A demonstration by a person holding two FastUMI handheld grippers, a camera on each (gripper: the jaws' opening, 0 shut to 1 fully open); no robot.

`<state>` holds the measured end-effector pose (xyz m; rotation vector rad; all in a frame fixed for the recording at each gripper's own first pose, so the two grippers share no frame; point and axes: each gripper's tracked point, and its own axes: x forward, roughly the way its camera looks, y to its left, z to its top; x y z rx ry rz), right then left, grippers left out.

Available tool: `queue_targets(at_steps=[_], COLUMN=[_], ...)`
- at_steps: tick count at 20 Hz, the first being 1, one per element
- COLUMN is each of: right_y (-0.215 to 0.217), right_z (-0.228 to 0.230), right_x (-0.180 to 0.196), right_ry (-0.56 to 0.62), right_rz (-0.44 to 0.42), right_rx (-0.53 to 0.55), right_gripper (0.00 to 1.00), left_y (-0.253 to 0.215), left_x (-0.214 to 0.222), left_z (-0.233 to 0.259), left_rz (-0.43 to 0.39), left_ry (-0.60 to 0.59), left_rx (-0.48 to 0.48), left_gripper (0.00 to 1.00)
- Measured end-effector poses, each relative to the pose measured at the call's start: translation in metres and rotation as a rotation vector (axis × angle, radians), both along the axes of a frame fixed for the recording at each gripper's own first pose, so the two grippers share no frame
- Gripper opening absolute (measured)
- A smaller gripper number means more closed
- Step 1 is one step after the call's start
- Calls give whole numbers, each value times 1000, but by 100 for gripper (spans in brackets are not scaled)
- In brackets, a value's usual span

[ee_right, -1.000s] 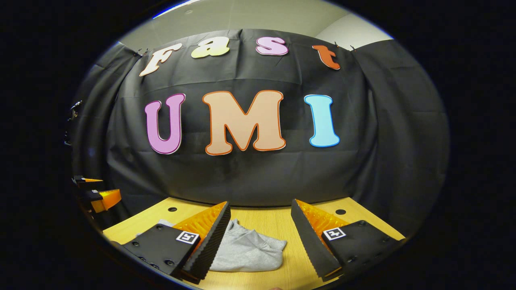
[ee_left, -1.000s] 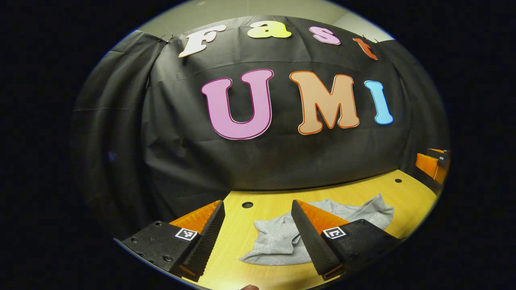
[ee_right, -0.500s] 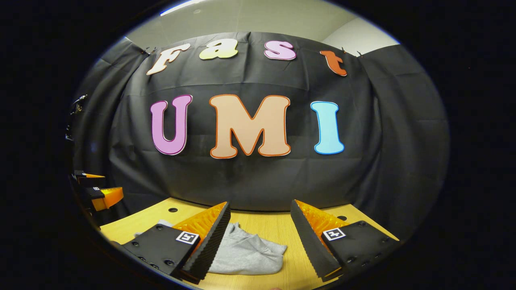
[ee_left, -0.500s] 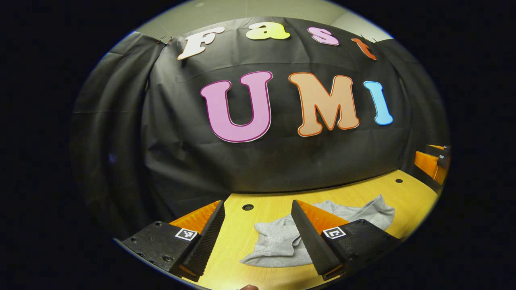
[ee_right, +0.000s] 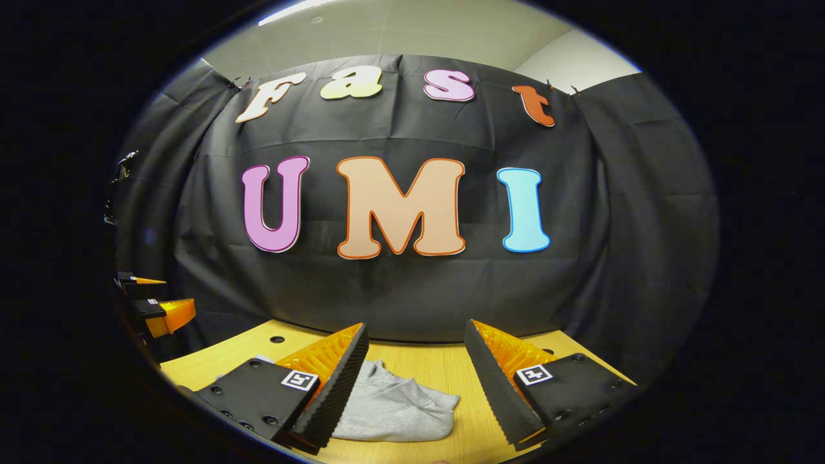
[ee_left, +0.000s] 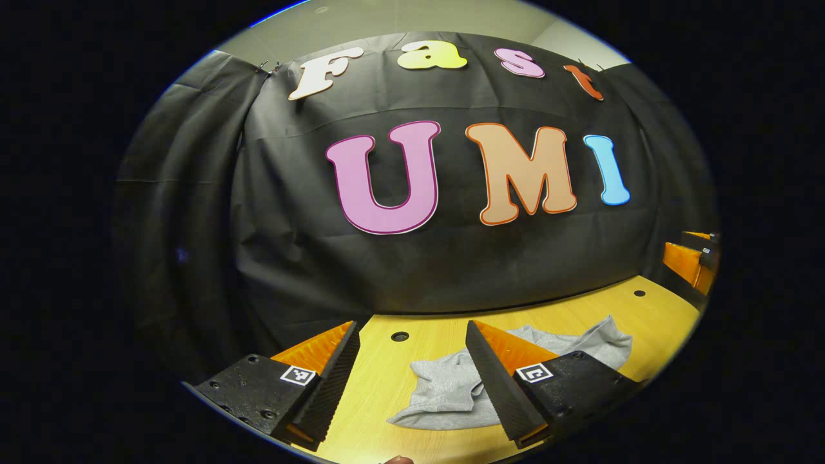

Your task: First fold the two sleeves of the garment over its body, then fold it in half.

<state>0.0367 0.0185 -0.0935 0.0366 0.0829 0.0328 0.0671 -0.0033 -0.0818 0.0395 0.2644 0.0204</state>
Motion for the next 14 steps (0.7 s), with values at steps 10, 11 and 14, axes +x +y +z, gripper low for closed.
queue_targets(at_steps=[10, 11, 14], right_y=[11, 11, 16], right_z=[3, 2, 3], right_x=[0, 2, 1], right_ry=[-14, -16, -17], right_rz=[6, 4, -2], right_rx=[3, 6, 5], right_gripper=[95, 91, 95], left_y=[16, 18, 21], left_x=[-1, 0, 3], left_z=[7, 9, 9], left_rz=[20, 18, 9], left_ry=[-21, -25, -31], left_rx=[12, 16, 17], left_gripper=[96, 96, 96])
